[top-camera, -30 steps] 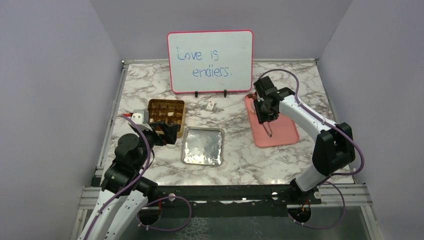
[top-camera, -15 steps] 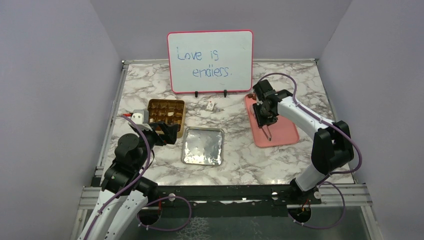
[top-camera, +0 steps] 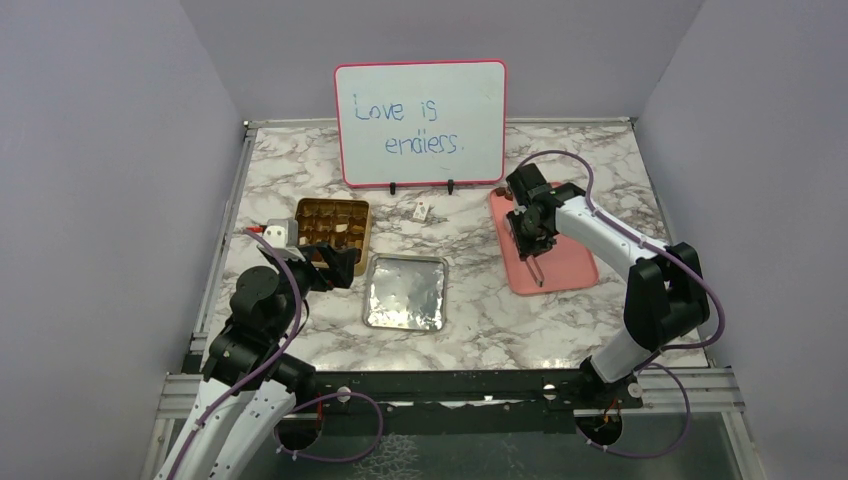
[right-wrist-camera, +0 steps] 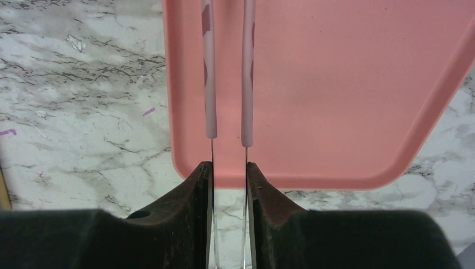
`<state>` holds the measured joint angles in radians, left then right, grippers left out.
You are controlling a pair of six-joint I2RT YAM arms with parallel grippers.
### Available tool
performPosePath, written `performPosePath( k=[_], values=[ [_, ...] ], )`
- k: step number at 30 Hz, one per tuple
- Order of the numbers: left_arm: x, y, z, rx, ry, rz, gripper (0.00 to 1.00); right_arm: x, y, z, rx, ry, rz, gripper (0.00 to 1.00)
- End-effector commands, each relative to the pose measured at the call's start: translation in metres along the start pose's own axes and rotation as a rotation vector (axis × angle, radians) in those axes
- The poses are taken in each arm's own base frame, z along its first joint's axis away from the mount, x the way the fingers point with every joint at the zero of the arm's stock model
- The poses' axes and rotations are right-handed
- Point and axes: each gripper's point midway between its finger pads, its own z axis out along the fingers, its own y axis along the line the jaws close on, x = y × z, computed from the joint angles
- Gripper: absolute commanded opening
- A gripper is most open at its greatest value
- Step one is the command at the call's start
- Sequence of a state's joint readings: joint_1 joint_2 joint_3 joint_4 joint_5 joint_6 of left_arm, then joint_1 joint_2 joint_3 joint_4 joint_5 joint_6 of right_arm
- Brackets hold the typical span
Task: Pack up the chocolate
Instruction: Pick up the fake chocolate from the plate.
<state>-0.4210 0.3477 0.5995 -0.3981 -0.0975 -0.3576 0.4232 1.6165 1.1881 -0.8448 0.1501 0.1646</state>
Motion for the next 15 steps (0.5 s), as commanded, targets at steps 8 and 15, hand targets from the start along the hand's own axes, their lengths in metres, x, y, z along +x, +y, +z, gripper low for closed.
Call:
performPosePath(
  k=[8, 15],
  values=[
    [-0.006, 0.000, 0.000, 0.001, -0.030, 0.005, 0.99, -0.022, 0.010, -0.025, -0.076, -0.118, 0.029, 0.23],
    [-0.011, 0.000, -0.003, -0.001, -0.049, 0.002, 0.99, -0.038, 0.019, -0.047, -0.121, -0.199, 0.039, 0.21]
  ],
)
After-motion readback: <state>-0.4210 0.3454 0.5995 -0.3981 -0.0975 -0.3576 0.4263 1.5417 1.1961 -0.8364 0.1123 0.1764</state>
